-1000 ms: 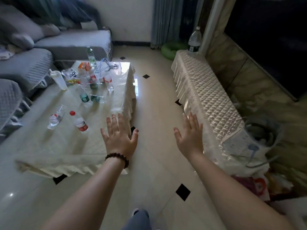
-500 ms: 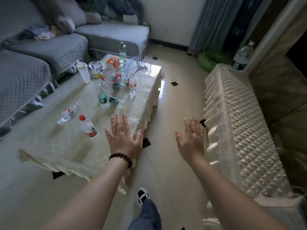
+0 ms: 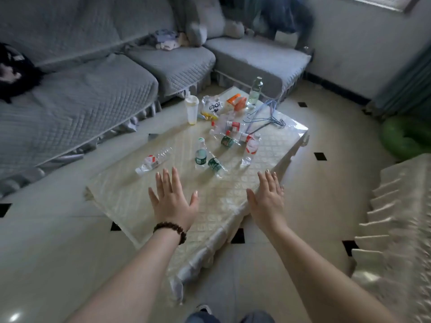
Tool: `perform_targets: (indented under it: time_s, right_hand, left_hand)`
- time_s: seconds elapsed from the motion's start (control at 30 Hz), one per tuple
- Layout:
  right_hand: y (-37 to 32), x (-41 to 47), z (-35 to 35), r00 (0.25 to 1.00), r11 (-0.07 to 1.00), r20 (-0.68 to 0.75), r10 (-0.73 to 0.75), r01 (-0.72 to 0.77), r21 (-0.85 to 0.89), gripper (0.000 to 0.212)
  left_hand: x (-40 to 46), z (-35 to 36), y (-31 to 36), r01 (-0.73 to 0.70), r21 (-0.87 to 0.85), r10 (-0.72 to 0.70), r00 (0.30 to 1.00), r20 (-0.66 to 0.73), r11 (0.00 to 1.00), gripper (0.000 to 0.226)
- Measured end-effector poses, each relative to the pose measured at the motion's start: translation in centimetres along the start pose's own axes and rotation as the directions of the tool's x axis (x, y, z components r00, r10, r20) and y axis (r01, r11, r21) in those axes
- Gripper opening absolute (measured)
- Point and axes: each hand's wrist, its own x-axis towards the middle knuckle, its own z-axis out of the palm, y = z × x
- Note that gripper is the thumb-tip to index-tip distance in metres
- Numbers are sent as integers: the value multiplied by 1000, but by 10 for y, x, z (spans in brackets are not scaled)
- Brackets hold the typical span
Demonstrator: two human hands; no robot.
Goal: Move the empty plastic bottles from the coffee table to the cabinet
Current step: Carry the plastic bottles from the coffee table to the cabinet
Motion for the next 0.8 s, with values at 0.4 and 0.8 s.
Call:
perform_targets:
  time_s: [0.4,0.8]
  right_hand:
    - [-22,185,72,867,920,332,-372,391,10,61]
    - [-21,302,128,626,792,536,-567,592,146,61]
  left_hand:
    - [82,45,-9,482,-44,-483,863,-145,875,85]
    - [116,108,20,792,-105,-796,584,-160,602,91]
